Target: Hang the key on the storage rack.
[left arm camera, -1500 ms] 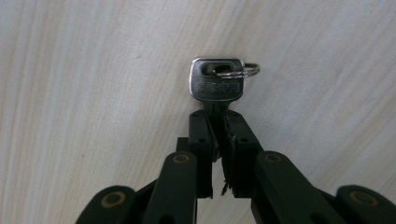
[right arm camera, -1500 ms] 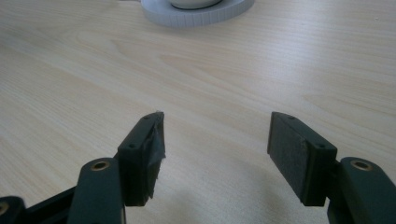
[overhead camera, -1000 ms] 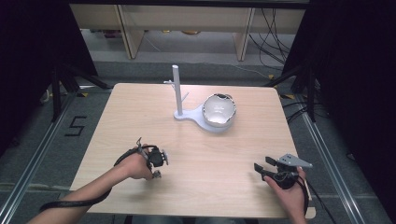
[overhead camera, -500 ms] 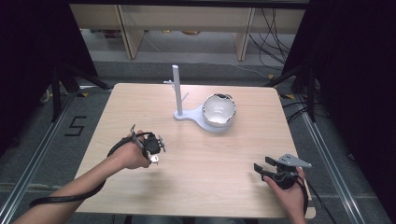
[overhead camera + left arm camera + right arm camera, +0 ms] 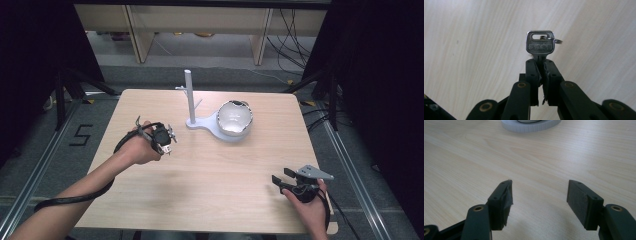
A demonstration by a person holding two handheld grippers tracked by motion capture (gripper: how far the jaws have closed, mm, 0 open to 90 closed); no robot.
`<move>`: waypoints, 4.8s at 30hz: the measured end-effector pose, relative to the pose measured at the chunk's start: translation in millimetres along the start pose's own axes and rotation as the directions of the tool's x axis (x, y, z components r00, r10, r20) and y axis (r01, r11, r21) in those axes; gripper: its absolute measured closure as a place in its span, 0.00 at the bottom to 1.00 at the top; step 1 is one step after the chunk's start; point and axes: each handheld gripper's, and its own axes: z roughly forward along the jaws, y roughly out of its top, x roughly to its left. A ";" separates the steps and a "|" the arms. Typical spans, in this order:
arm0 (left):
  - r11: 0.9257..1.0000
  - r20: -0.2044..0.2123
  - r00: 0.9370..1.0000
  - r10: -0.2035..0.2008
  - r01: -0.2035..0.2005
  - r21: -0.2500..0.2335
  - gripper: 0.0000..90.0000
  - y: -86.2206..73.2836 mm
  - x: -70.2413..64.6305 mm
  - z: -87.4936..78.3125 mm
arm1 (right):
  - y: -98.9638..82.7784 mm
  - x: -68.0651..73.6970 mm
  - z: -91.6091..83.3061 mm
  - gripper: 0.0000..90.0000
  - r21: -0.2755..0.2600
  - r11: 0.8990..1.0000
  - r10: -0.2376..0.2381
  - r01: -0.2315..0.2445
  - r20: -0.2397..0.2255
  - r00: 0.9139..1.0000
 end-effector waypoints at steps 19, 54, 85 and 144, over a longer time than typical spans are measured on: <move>0.991 -0.100 0.989 -0.106 0.097 -0.092 0.93 5.1 35.2 -16.7 | 0.2 -2.5 0.9 0.42 -0.002 0.999 -0.032 0.032 -0.001 0.999; 0.947 -0.281 0.935 -0.214 0.128 -0.295 0.93 34.9 81.5 -37.7 | 0.0 -2.4 0.6 0.43 -0.008 0.999 -0.037 0.037 -0.006 0.999; 0.921 -0.369 0.893 -0.256 0.110 -0.373 0.93 65.4 99.4 -36.0 | -0.2 -3.4 -0.8 0.44 -0.026 0.998 -0.058 0.058 0.005 0.998; 0.962 -0.407 0.884 -0.229 0.143 -0.232 0.93 65.5 82.6 -26.1 | 0.1 -2.2 -0.3 0.44 -0.009 0.998 -0.057 0.057 0.000 0.998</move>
